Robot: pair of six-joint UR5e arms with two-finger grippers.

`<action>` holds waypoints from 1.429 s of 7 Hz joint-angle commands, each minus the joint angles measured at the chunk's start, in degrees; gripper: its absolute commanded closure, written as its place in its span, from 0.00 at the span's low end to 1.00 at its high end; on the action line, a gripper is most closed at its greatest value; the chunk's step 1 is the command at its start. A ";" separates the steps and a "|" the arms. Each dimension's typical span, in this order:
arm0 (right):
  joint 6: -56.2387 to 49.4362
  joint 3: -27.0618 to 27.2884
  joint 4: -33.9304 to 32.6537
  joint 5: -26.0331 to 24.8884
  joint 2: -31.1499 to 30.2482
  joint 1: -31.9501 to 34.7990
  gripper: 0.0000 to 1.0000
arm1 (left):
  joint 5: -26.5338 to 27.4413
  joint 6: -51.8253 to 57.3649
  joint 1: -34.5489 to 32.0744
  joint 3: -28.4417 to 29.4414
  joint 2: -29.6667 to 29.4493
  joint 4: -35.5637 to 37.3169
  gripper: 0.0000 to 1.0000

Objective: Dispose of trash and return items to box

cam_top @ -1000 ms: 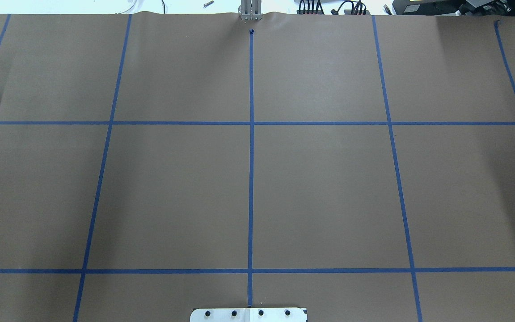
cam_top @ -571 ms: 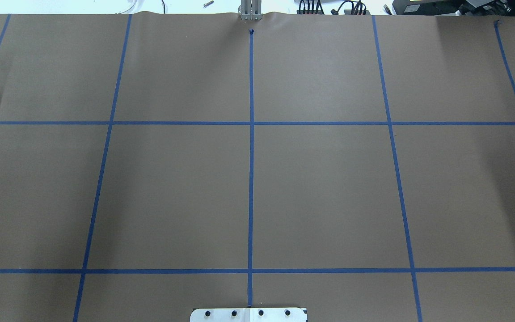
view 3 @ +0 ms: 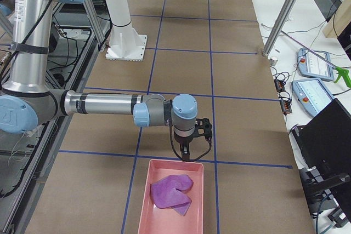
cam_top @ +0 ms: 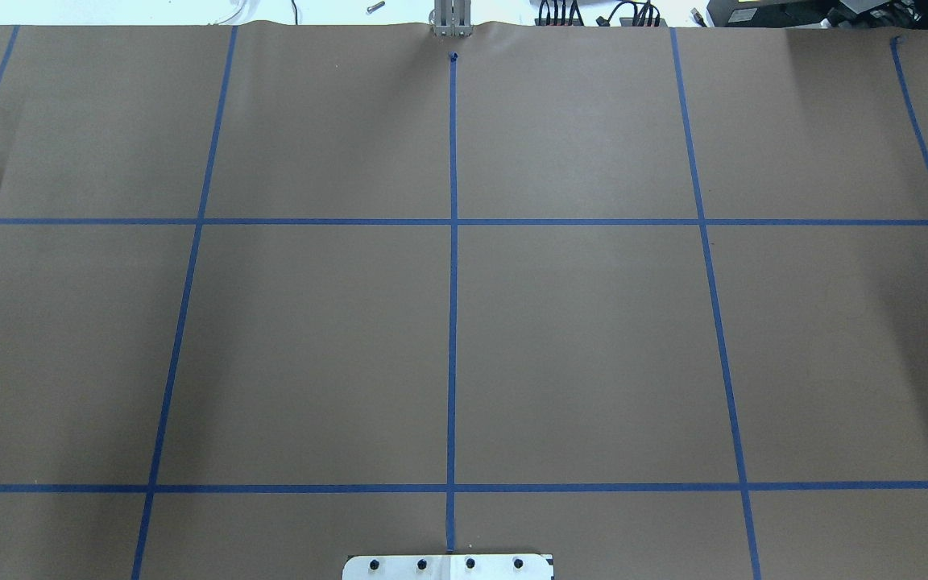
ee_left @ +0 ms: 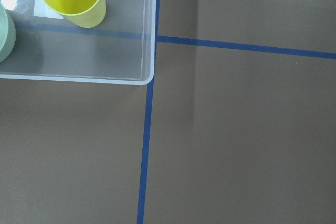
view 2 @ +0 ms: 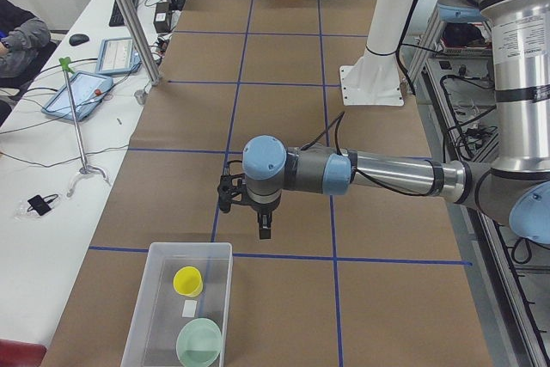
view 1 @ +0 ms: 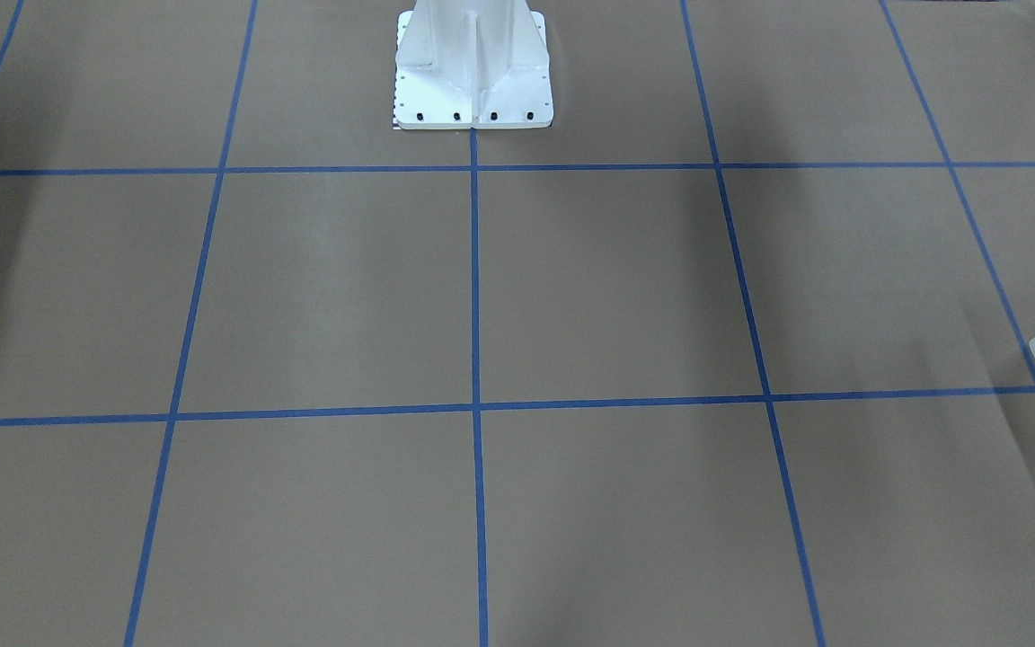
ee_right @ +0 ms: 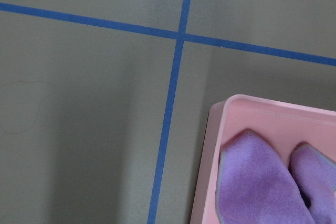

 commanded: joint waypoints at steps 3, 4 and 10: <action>0.00 -0.04 0.02 -0.10 -0.17 -0.54 0.00 | 0.09 0.00 0.10 0.25 0.07 0.08 0.01; 0.00 -0.04 0.02 -0.11 -0.17 -0.80 0.00 | 0.00 0.00 0.02 0.34 0.07 0.08 0.01; -0.09 0.05 0.11 -0.19 -0.17 -0.97 0.00 | 0.00 -0.09 0.02 1.66 -0.28 -0.35 0.01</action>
